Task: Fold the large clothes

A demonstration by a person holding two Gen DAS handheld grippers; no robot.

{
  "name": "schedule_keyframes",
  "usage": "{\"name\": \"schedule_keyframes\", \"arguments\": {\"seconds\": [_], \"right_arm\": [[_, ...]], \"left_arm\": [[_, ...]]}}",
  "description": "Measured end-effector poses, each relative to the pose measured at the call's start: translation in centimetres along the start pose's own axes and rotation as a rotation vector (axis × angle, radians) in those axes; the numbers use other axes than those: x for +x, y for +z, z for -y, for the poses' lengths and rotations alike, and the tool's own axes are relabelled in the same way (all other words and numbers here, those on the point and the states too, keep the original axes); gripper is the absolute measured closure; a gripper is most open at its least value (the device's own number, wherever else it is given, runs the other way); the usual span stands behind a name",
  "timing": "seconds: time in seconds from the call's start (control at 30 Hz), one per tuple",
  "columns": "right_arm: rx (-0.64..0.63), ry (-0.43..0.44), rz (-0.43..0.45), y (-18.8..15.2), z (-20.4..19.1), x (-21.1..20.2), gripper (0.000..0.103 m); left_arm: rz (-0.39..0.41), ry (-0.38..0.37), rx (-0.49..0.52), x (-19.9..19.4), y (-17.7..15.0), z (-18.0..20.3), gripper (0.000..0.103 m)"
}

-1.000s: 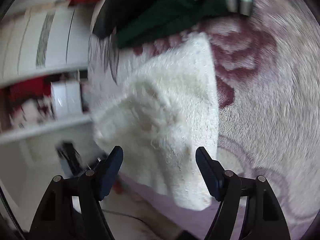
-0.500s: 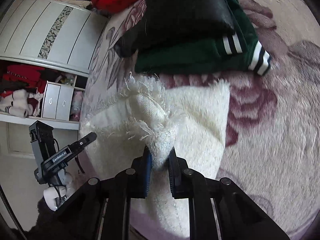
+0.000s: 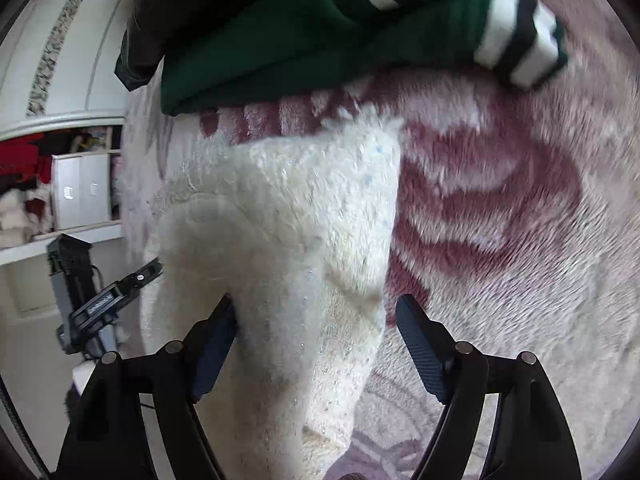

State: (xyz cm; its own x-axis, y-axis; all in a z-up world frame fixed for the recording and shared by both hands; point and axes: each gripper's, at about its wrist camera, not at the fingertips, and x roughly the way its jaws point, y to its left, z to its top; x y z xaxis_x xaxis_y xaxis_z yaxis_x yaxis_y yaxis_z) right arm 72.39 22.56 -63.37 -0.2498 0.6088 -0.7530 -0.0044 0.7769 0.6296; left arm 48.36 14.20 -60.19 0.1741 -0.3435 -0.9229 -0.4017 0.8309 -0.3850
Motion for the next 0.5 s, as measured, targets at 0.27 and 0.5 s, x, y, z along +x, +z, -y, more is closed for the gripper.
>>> {"name": "schedule_keyframes", "arguments": {"seconds": [0.27,0.5], "right_arm": [[0.056,0.365,-0.112,0.6,3.4,6.4,0.0],[0.093,0.399,0.037,-3.4,1.2,5.3,0.05]], "left_arm": [[0.049,0.066,-0.037,-1.7,-1.0,-0.8,0.026],[0.153,0.225,-0.031,-5.2,-2.8,-2.1,0.026]]}}
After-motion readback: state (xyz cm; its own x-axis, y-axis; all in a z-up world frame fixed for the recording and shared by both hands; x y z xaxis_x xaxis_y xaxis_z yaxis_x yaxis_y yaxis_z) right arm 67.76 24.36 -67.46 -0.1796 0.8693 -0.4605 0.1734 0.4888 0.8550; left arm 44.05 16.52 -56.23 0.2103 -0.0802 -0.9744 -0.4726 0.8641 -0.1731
